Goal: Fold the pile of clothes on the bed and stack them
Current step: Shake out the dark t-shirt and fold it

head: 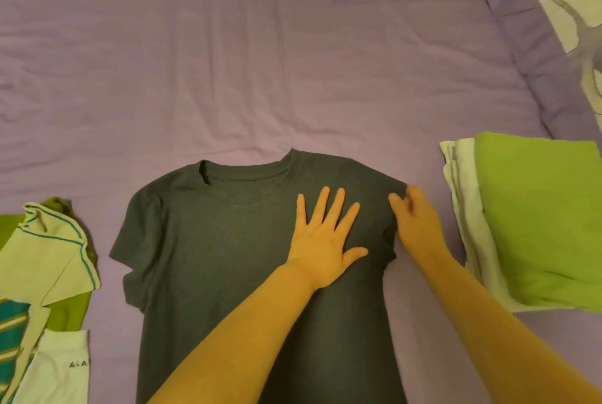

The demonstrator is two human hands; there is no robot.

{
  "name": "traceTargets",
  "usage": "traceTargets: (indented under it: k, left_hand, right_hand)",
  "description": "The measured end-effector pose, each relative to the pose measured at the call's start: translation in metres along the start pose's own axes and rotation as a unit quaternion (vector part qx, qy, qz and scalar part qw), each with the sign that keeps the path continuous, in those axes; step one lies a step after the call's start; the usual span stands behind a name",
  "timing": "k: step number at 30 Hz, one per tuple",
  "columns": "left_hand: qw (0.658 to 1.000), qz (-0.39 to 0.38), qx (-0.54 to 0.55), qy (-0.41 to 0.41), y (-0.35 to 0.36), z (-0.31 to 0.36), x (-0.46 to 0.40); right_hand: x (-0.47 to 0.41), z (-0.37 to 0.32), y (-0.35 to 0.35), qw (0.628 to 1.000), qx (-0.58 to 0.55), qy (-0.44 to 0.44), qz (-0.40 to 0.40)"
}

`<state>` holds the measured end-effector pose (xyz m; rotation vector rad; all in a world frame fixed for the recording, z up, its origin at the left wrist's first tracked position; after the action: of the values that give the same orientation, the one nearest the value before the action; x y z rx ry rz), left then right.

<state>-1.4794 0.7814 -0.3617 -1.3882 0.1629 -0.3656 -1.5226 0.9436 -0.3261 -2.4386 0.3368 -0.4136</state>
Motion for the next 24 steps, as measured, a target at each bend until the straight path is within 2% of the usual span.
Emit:
traceTargets:
  k: [5,9,12,16,19,21,24]
  left_hand:
    - [0.999,-0.005,-0.001,-0.037,0.01,0.006,-0.019]
    - [1.0,-0.014,0.016,-0.013,0.003,-0.002,-0.031]
    - [0.999,-0.011,0.051,0.001,-0.006,-0.015,-0.016]
    - [0.999,0.007,0.008,-0.053,-0.014,-0.035,0.036]
    - [0.997,-0.01,0.005,-0.075,-0.019,-0.041,0.075]
    - [0.996,-0.019,0.002,-0.082,-0.021,-0.049,0.095]
    - [0.994,-0.034,-0.005,-0.107,-0.026,-0.068,0.121]
  right_hand:
    - [0.022,0.023,0.01,0.999,-0.002,0.045,-0.008]
    - [0.025,0.019,0.019,0.997,0.055,-0.027,-0.044]
    - [0.024,0.005,0.02,0.993,0.037,-0.084,-0.071]
    - [0.036,-0.014,0.033,0.979,0.089,-0.141,-0.12]
    - [0.049,-0.021,0.051,0.959,0.155,-0.165,-0.171]
    - [0.054,-0.023,0.056,0.955,0.172,-0.173,-0.166]
    - [0.055,-0.025,0.054,0.947,0.237,-0.197,-0.089]
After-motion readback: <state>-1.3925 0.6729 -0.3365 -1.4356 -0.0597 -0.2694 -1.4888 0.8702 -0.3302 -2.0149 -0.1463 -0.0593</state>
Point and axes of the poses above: each hand's wrist, its own x-axis away from the middle knuckle, its own y-axis out of the palm, z = x × y, the point moved 3 cm from there along -x, towards the middle knuckle, and after that the axes turned 11 degrees about z, right-handed, at the moved point
